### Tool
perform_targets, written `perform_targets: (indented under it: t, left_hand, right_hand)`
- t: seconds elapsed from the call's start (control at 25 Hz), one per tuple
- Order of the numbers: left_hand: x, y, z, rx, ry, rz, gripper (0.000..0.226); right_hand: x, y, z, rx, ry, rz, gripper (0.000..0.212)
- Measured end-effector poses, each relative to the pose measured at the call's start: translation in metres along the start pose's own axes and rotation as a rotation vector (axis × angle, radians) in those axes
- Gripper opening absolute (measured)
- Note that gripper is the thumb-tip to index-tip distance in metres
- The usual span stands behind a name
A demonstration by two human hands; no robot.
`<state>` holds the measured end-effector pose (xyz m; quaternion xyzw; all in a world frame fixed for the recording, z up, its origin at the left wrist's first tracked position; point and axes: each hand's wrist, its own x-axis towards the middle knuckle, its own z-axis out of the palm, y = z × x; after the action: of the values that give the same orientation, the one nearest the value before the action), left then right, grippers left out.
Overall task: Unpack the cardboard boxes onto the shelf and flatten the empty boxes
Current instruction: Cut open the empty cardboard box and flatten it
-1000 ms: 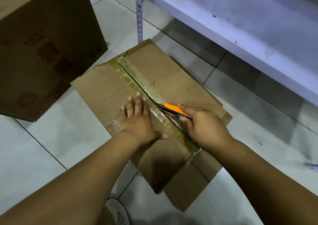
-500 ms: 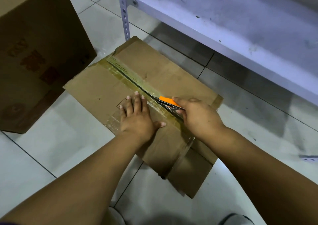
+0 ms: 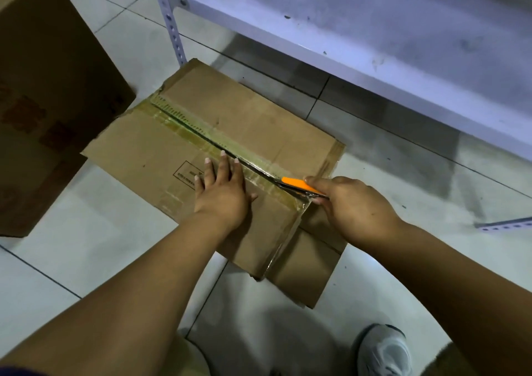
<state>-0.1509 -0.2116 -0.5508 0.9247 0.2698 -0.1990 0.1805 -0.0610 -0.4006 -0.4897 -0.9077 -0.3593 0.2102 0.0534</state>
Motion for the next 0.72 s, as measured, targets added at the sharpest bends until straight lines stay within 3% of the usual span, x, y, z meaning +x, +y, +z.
perform_targets:
  t: [0.08,0.32,0.72]
  left_hand:
    - [-0.004,0.011,0.001,0.003,0.011,0.041,0.076]
    - [-0.006,0.032,0.015,0.063,-0.061,0.056,0.114]
    - [-0.004,0.031,0.016,0.126,-0.048,0.070,0.108]
  right_hand:
    - [-0.006,0.004,0.001,0.000,0.001,0.009,0.041]
    - [0.000,0.009,0.000,-0.027,0.043,0.004,0.039]
    - [-0.033,0.043,0.002,0.126,-0.028,0.075,0.035]
